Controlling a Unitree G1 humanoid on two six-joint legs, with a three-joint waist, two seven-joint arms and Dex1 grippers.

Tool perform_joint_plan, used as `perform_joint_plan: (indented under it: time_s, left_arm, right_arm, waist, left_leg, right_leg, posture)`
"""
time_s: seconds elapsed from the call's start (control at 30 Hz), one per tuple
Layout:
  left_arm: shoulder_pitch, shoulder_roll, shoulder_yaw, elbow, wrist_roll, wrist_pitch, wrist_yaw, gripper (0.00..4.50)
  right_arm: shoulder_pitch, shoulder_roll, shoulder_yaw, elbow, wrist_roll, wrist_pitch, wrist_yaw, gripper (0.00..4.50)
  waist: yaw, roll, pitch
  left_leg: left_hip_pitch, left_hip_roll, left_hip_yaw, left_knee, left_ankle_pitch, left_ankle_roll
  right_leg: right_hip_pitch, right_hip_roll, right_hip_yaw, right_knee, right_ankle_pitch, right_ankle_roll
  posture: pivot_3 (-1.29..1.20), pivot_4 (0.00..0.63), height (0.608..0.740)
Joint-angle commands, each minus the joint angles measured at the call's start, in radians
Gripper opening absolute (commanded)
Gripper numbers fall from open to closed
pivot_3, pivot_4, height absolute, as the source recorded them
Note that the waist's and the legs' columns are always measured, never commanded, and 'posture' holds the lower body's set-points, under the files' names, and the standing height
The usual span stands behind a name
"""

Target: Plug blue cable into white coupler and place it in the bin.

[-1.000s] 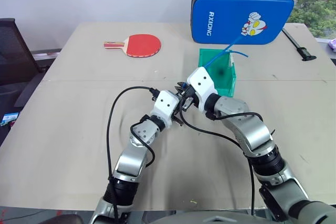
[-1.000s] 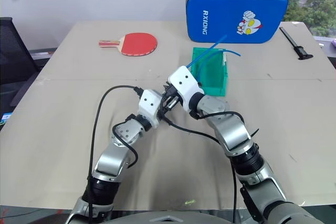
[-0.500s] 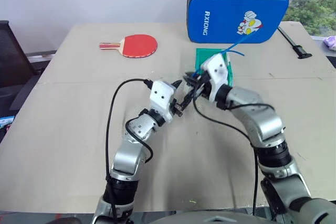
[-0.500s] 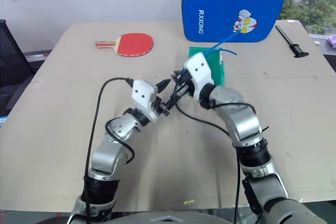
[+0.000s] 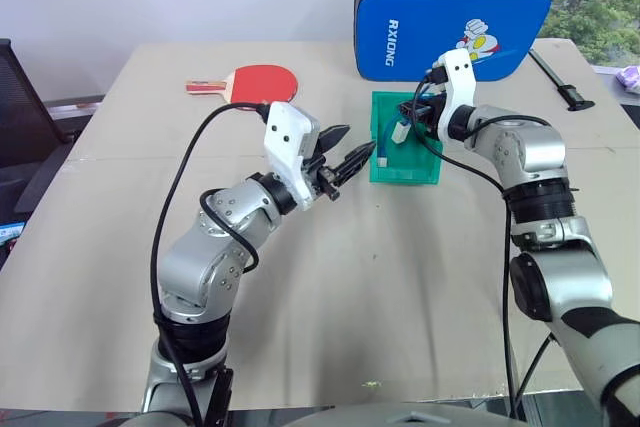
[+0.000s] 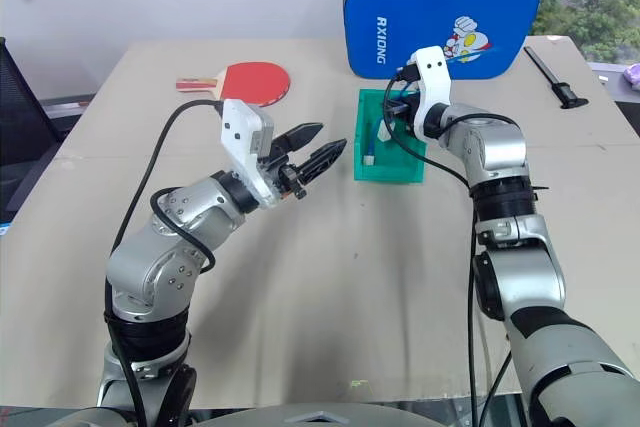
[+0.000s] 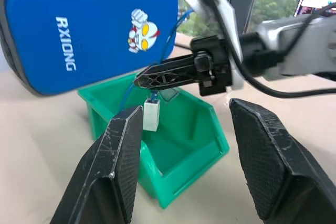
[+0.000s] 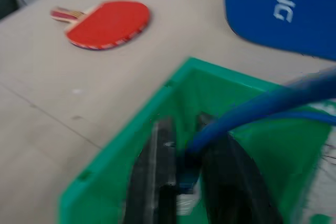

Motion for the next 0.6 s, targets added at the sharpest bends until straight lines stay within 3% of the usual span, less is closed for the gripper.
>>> perform_joint_plan:
  time_s: [0.03,0.17,0.33,0.43,0.53,0.6]
  left_arm:
    - [-0.013,0.015,0.017,-0.051,-0.02,0.02,0.023,2.71]
    - [-0.002,0.028,0.015,-0.055,-0.025,0.022,0.026,2.71]
    - [0.037,0.043,0.023,-0.092,-0.046,0.032,0.029,2.71]
    - [0.096,0.07,0.031,-0.12,-0.047,0.026,0.023,2.71]
    - [0.217,0.101,0.036,-0.132,-0.023,-0.02,0.006,2.71]
    - [0.337,0.132,0.03,-0.116,0.028,-0.104,-0.02,2.71]
  right_arm:
    - [-0.042,-0.022,-0.01,0.006,-0.011,-0.046,0.03,2.55]
    - [0.006,-0.078,-0.021,-0.108,-0.007,0.015,0.038,4.43]
    - [0.194,-0.226,-0.091,-0.438,0.099,0.253,0.087,4.48]
    - [0.363,-0.342,-0.159,-0.607,0.17,0.303,0.156,4.48]
    - [0.569,-0.409,-0.219,-0.701,0.167,0.096,0.259,4.48]
    - [0.738,-0.395,-0.265,-0.743,0.18,-0.089,0.351,4.48]
  waist:
    - [0.0,0.0,0.0]
    - [0.002,0.0,0.0]
    - [0.014,0.0,0.0]
    - [0.02,0.0,0.0]
    - [0.023,0.0,0.0]
    - [0.019,0.0,0.0]
  left_leg:
    - [0.0,0.0,0.0,-0.001,0.0,-0.001]
    - [-0.002,0.0,0.0,-0.001,0.002,-0.003]
    - [-0.01,-0.001,-0.003,-0.001,0.002,-0.003]
    - [-0.012,-0.002,-0.004,-0.001,0.002,-0.003]
    - [-0.013,-0.002,-0.003,-0.002,0.001,-0.001]
    - [-0.012,-0.001,-0.002,-0.003,0.0,0.0]
  right_leg:
    - [0.0,0.0,0.001,0.0,0.0,0.0]
    - [-0.003,-0.001,0.001,0.0,0.0,0.0]
    - [-0.008,-0.005,-0.001,-0.001,0.0,0.0]
    - [-0.009,-0.008,-0.002,-0.002,0.0,0.0]
    - [-0.009,-0.008,-0.002,-0.004,0.0,0.0]
    - [-0.009,-0.007,-0.001,-0.005,0.0,0.001]
  posture:
    - [0.0,0.15,0.74]
    - [0.0,0.15,0.74]
    - [0.0,0.15,0.74]
    - [0.0,0.15,0.74]
    - [0.0,0.15,0.74]
    - [0.0,0.15,0.74]
